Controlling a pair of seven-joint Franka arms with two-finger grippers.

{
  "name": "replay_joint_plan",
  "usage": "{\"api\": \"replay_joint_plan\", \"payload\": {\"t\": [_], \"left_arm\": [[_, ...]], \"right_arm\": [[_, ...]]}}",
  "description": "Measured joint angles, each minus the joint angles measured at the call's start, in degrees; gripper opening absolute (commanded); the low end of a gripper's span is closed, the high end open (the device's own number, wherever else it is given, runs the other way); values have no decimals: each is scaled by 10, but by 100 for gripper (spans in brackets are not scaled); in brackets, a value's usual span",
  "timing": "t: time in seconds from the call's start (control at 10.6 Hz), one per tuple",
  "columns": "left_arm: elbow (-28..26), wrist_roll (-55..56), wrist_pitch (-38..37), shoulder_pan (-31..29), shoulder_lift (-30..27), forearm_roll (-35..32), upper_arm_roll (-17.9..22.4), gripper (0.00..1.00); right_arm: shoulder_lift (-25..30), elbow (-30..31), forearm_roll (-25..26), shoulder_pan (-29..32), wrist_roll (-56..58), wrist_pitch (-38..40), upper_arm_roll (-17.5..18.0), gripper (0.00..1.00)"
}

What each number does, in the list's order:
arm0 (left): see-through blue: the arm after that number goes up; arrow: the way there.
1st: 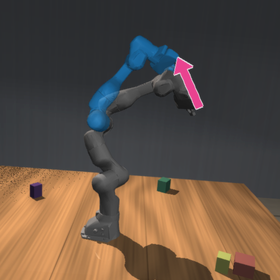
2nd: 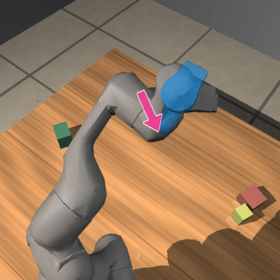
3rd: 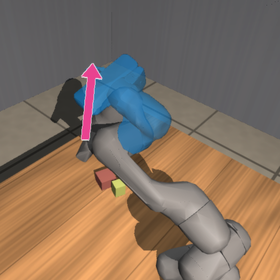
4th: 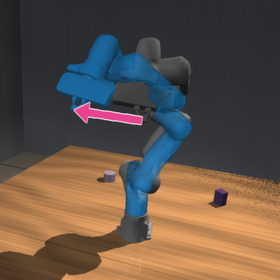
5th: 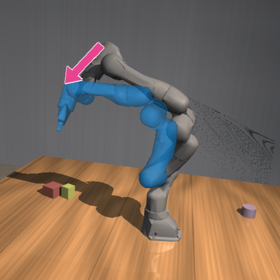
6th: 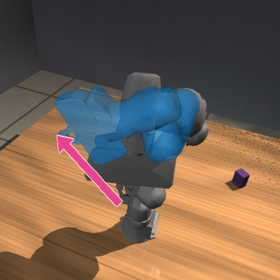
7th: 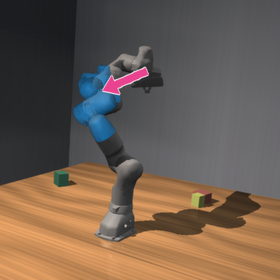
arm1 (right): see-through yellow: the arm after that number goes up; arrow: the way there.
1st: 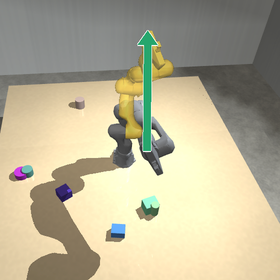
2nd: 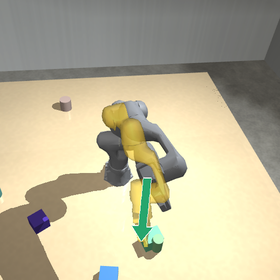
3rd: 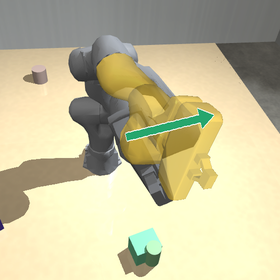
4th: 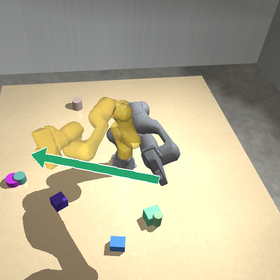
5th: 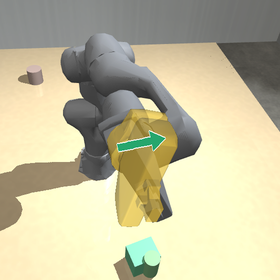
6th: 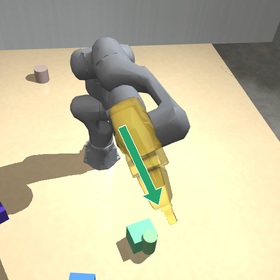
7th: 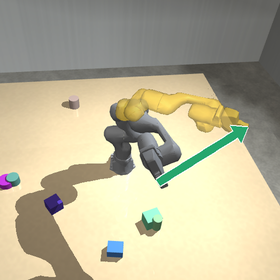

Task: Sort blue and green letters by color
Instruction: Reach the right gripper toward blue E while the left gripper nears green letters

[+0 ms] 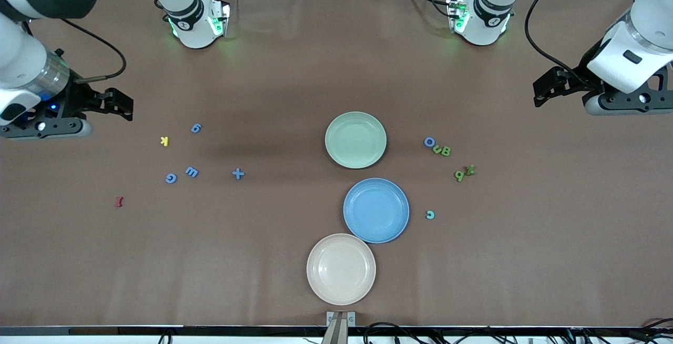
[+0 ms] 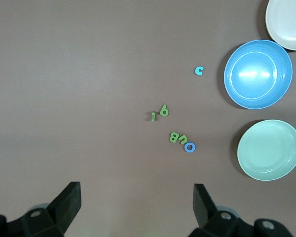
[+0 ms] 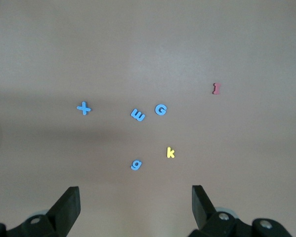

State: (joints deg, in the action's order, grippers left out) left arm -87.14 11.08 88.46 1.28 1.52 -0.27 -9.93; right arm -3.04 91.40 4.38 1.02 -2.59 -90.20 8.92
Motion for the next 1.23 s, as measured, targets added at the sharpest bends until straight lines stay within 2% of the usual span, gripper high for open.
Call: {"api": "replay_joint_plan", "payload": {"t": [0.19,0.57,0.85,1.04,1.23], "left_arm": [[0,-10,0,0,1,0,0,100],[-1,-15,-1,-1,3,0,1,100],[-3,-17,-2,-1,9,0,3,100],[-4,-17,-3,0,13,3,2,100],[-7,-17,-4,3,22,3,0,100]], "right_arm": [[5,0,2,4,-3,0,0,100],[5,4,1,3,33,3,-45,100],[21,4,-3,-1,34,13,-46,100],[34,15,-38,0,47,13,-63,100],[53,15,-52,5,68,13,-84,100]]}}
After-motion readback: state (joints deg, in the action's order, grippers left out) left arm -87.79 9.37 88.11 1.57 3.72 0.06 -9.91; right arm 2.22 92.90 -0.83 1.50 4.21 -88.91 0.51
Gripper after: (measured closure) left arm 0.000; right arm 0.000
